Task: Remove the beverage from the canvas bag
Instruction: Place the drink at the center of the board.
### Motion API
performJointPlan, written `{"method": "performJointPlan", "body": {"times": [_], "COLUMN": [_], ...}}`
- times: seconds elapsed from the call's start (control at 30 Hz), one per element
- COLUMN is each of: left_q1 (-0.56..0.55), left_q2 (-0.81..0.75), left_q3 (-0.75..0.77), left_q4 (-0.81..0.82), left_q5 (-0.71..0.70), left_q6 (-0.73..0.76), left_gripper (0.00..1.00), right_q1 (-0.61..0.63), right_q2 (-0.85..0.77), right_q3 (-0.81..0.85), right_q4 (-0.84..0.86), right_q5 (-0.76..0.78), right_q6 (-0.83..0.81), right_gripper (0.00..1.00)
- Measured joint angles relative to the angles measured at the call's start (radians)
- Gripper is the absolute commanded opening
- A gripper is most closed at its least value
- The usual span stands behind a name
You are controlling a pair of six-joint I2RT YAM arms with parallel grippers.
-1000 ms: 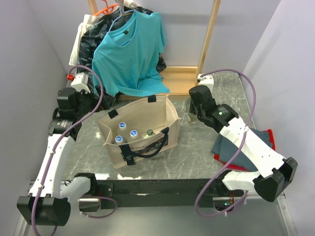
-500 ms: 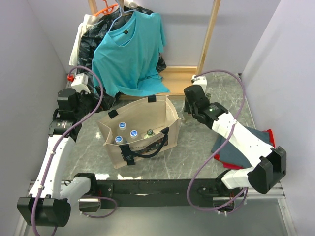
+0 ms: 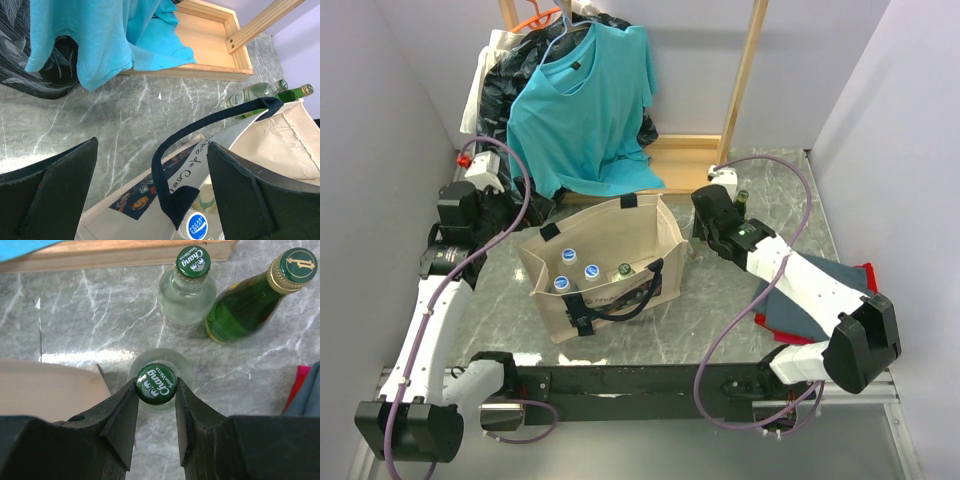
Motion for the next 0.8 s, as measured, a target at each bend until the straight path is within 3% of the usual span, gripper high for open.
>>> {"method": "performJointPlan", "body": {"times": [0.8], "left_q1": [0.0], "left_q2": [0.0], "left_q3": [-0.016], "left_q4": [0.013], "left_q5": [-0.008], "left_q6": [0.0], "left_gripper": [0.96], "right_q1": [-0.015], "right_q2": [0.079], "right_q3": [-0.041], "right_q4": [0.127], "right_q5": [0.037], "right_q6": [0.029], "right_gripper": [0.0]}}
